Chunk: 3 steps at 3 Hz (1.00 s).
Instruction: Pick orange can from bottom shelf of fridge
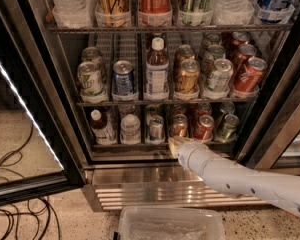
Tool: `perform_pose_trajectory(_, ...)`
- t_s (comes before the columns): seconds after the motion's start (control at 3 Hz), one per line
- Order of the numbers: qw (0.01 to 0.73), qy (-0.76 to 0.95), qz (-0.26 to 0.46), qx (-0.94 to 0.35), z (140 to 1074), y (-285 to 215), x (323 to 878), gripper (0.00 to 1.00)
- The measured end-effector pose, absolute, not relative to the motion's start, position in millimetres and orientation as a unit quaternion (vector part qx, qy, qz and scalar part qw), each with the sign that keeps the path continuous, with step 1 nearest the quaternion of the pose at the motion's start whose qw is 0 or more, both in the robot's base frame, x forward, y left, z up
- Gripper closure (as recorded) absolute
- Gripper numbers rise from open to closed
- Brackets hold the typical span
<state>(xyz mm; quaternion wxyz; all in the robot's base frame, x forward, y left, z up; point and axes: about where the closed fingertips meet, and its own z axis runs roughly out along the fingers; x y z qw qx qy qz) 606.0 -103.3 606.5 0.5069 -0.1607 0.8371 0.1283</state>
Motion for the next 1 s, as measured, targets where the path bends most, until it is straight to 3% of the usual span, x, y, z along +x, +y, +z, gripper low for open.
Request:
perform_pose_trajectory(0.33,0.535,0.825,0.091,-0.155,609,-110,613,0.62)
perform_pose_trajectory(1.0,0.575,0.798,0.087,-0.157,608,-108,631,0.60)
